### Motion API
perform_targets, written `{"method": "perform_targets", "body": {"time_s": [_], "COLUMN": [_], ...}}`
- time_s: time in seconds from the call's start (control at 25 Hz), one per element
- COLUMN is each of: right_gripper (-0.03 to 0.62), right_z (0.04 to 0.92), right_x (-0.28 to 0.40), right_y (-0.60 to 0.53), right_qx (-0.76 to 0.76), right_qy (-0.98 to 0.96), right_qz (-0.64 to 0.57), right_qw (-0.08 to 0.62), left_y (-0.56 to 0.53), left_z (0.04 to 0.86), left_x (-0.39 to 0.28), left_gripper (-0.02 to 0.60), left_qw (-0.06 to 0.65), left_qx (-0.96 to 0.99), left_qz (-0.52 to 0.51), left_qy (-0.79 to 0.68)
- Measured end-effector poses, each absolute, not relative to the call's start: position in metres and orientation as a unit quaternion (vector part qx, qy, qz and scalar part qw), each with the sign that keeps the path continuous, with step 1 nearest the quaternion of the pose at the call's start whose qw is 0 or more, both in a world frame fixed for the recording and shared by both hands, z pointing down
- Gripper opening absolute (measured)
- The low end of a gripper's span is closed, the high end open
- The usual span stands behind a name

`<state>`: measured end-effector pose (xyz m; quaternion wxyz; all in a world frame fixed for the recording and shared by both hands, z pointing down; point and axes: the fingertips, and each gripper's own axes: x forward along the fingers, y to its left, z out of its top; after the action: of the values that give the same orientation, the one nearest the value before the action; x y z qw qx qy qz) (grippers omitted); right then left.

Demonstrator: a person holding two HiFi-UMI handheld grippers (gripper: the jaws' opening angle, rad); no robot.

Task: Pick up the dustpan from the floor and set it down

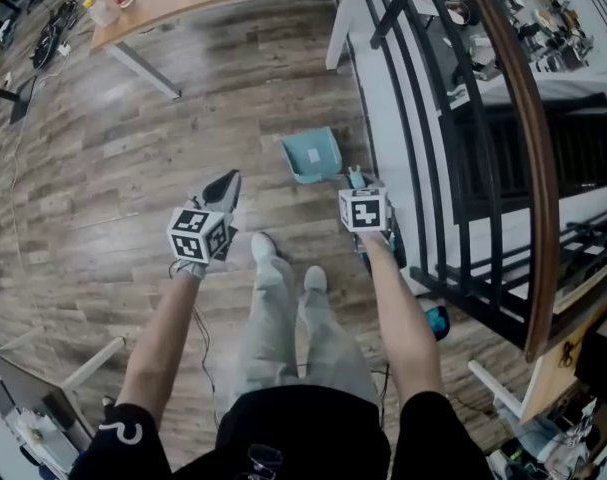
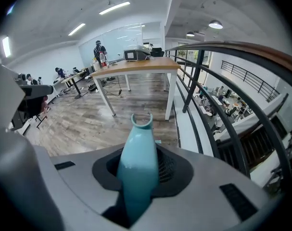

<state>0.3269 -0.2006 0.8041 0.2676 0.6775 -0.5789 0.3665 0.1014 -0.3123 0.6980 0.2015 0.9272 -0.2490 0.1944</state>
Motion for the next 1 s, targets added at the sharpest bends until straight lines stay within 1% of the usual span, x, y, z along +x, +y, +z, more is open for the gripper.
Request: {"method": "perform_targets", "body": {"time_s": [0.64,1.0], "right_gripper": [0.083,0.084], "right_z": [0.901,0.93], "right_x": [0.342,0.343], "right_y": [-0.209,-0.214], "right_qx": [0.69,0.692], "right_qy": [-0.537,-0.532], "right_qz": [0.395,0.393], "right_qw": [0.282,0.289], "left_y": [-0.34,-0.343], "left_z": [0.771,0.792], "left_x": [0.108,0.108], "left_gripper": [-0.002,-0.002], "left_qw": [0.229,0.239], "left_qx": [0.919,0.916], "left_qz": [0.213,0.218], "left_qy": [-0.239,-0.237]}}
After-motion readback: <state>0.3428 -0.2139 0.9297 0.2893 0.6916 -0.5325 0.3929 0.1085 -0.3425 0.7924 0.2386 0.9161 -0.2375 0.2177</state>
